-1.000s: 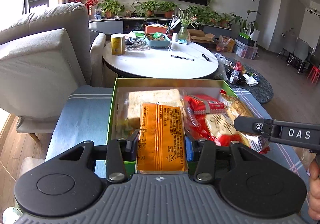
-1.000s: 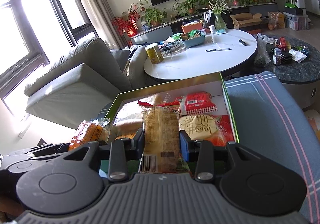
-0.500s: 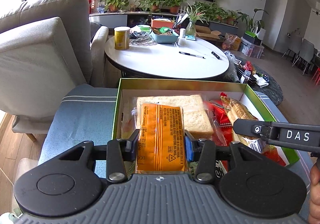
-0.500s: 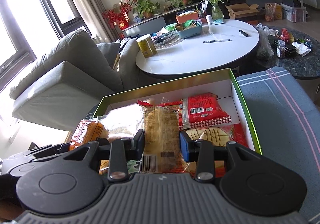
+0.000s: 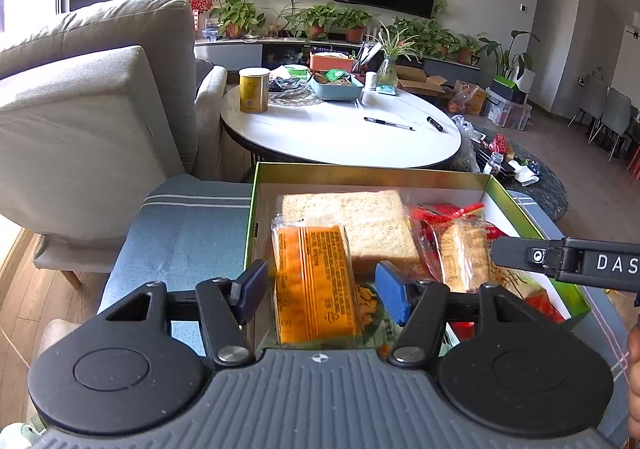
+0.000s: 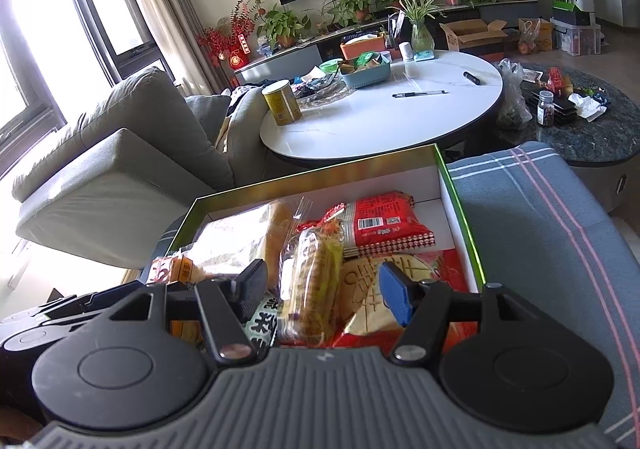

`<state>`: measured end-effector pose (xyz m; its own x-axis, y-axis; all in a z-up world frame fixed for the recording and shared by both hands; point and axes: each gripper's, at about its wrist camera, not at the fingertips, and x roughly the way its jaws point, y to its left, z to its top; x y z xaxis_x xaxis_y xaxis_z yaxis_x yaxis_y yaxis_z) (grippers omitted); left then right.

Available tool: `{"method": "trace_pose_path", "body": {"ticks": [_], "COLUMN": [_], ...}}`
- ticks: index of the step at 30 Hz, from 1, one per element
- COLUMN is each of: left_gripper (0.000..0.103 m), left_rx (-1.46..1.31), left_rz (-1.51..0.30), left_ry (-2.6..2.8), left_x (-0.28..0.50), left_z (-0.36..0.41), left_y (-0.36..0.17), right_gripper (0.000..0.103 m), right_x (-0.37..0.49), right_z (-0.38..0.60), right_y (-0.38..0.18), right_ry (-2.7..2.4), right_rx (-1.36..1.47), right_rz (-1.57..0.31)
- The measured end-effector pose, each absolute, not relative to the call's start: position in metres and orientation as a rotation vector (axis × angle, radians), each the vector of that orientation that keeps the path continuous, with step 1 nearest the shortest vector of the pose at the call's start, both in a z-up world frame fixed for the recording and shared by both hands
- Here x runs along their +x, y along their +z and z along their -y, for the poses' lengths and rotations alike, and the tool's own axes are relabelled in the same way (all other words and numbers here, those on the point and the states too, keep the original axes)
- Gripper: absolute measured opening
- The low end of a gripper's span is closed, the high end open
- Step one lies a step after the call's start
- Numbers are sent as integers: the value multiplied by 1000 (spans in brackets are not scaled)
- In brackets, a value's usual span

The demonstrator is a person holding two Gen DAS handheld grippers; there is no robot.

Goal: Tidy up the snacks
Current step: 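Lower both packs into the green box and open both grippers, then move the left gripper to the yellow pea snack bag while the right gripper approaches the QR-code pastry bag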

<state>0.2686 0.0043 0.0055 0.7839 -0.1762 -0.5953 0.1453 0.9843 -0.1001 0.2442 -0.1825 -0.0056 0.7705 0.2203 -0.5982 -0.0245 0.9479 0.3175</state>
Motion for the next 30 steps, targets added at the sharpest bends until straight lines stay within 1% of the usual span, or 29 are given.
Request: {"method": "trace_pose_path", "body": {"ticks": [10,15,22,26,30], "left_gripper": [59,65,70,70,71], "left_rx": [-47,-12,104,175,210], "left_rz": [-605,-596,-635,-676,-677], "left_ry": [-191,-243,-378,-455,-517], "left_x": [226,205,182,177,179], "left_z": [-2,12,55,83,106], "left_y": [21,21,3,-13,-24], "right_gripper": [83,83,83,83,83], "right_x": [213,192,174,169,166], "right_z": [200,211,223,233,244], "right_y": [3,0,-5,-7,-8], "right_ry": [104,78,72,66,60], "right_rx": [304,315,337,365,392], "right_rz": [-671,-671,-681,-673,-665]}}
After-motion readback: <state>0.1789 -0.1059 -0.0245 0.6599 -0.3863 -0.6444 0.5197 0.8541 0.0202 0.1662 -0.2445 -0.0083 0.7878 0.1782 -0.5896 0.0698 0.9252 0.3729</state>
